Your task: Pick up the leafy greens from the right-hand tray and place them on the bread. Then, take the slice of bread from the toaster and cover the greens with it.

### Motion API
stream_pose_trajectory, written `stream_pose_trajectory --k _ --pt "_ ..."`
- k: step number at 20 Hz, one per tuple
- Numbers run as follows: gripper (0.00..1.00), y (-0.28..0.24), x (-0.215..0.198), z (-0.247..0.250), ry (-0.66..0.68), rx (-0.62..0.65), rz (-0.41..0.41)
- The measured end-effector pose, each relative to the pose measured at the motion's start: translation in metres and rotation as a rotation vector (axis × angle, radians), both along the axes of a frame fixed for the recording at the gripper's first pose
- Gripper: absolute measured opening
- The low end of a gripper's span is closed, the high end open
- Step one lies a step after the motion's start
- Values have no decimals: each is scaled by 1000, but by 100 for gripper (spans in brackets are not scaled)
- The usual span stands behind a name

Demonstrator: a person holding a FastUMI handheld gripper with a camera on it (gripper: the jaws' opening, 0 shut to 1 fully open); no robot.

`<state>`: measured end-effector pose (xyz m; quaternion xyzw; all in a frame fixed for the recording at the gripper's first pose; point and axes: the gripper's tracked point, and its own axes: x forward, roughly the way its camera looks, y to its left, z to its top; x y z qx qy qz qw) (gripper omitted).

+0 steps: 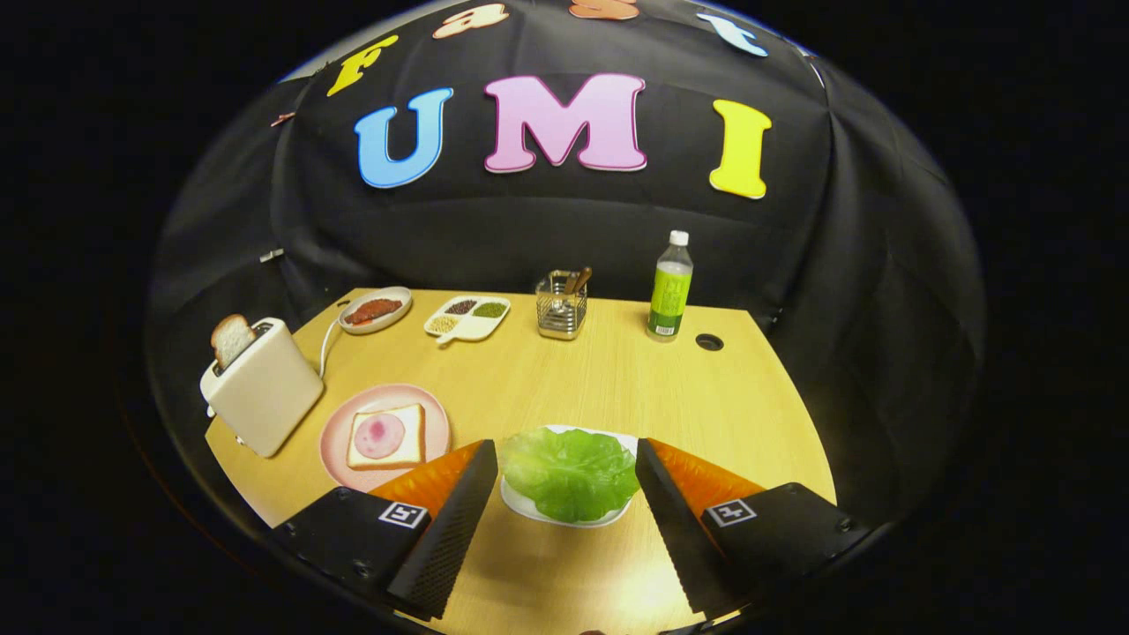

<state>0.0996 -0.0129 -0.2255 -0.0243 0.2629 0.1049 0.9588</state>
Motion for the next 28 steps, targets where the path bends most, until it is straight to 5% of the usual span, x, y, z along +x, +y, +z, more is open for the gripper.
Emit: stream_pose_trajectory --k 6,20,24,25,28 --pt "98 6 27 -78 156 -63 109" --pt "98 7 35 -143 313 -103 153" --pt "73 4 38 -143 312 -96 124" --pt "59 3 39 -142 317 -91 110" --pt "49 3 39 -143 332 -91 98"
